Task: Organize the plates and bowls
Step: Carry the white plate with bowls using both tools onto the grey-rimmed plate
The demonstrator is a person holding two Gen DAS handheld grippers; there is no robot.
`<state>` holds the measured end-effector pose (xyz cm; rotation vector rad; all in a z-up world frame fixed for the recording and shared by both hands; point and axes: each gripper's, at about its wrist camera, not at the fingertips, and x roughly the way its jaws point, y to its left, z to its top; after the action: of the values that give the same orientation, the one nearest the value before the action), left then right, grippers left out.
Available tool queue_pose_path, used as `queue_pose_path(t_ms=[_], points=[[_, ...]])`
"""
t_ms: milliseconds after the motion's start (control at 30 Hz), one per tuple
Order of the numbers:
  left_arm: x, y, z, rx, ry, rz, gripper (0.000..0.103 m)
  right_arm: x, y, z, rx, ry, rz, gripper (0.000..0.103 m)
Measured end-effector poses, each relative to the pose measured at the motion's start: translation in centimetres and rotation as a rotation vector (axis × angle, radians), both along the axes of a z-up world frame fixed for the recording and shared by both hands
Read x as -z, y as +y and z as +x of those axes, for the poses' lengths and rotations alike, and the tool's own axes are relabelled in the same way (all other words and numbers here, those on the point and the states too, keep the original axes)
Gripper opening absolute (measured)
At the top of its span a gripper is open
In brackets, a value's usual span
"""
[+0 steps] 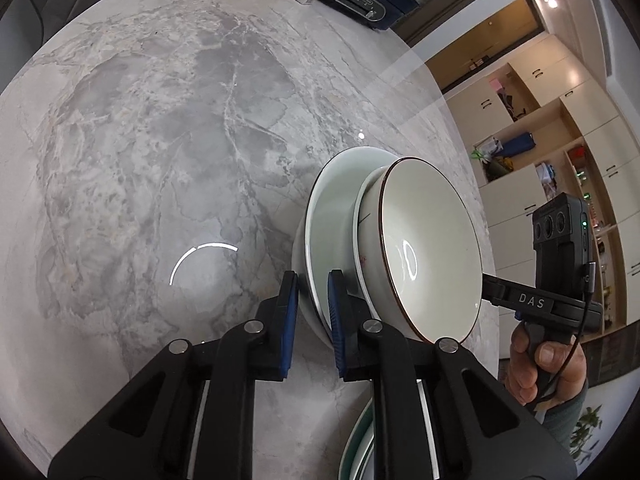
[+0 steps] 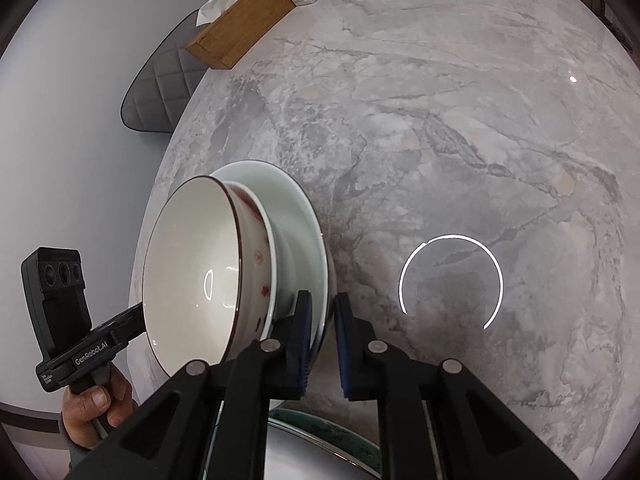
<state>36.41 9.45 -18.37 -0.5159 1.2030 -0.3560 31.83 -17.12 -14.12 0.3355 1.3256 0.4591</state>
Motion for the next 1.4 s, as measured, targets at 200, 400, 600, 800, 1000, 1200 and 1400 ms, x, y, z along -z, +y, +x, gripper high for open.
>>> queue_pose_path(t_ms=[200,400,600,800,1000,1200,1400], points=[[-0.2,-0.3,-0.5,-0.001,0.003,0.01,0.013,-0.1,0.3,-0.3,0.008,0.001,-0.043,0.012],[-0.1,-0.1,-0.6,-0.005,0.003,0.005,0.012,-0.1,0.5,-0.5,0.014,0.004,-0.051,0.012],[-0.1,0.1,-0.3,-0.009,0.009,-0.005,0.012,-0.3,0.5,-0.5,0.024,0.003,-0.05,0.012],[-0.7,-0.2,-0.5,-0.002,-0.015,0.015,0.012,-0.7,0.5,-0.9,0.021,-0.012,-0.058,0.012],[-2.2,-0.5,-1.4,0.008,-0.034,0.012,0.012,-2.1,0.2,-1.5,0.022,-0.036,-0.054,0.012],[-4.9,-1.3,-3.0,0.031,-0.071,0.026,0.012,-4.6,-0.3,-3.1,0.02,-0.071,-0.056,0.012],[-7.5,-2.6,-5.8,0.061,-0.103,0.049,0.012,-7.0,-0.9,-6.2,0.018,-0.105,-0.062,0.013]])
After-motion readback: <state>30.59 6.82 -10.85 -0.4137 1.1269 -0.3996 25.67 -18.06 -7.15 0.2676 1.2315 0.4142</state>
